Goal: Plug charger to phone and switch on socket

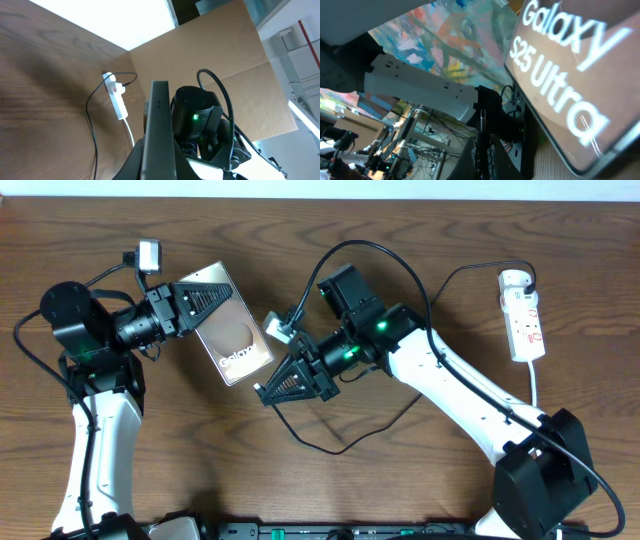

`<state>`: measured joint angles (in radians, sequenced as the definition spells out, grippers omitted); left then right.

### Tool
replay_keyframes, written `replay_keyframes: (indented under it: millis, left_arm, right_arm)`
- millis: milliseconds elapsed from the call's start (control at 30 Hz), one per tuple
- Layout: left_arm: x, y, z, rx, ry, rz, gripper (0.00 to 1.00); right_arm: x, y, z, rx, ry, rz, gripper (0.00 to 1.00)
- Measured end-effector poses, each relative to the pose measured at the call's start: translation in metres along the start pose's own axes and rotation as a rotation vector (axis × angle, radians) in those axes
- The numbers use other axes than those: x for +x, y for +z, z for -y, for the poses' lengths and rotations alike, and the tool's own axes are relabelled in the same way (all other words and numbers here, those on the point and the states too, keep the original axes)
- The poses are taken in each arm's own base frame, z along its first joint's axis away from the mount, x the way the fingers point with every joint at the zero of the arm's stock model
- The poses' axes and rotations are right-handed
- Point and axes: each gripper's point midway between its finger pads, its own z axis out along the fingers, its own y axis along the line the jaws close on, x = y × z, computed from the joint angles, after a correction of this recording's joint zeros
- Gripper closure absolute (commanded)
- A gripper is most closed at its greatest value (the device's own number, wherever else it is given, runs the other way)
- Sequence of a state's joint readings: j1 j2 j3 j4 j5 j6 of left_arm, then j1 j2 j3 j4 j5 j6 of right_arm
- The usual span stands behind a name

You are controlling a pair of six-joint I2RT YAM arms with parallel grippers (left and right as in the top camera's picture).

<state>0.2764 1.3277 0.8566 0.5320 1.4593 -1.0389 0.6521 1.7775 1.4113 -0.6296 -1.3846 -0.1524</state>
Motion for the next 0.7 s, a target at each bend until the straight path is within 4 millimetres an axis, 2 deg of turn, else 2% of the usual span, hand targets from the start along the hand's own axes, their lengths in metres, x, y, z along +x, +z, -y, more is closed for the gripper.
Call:
replay_keyframes:
  millis: [700]
  left_arm:
    - [-0.004,0.0,0.0,-0.005,0.018,0.018,0.93]
  right_arm:
    - [0.001,0.0,0.012,-0.07,0.026,0.018,0.99]
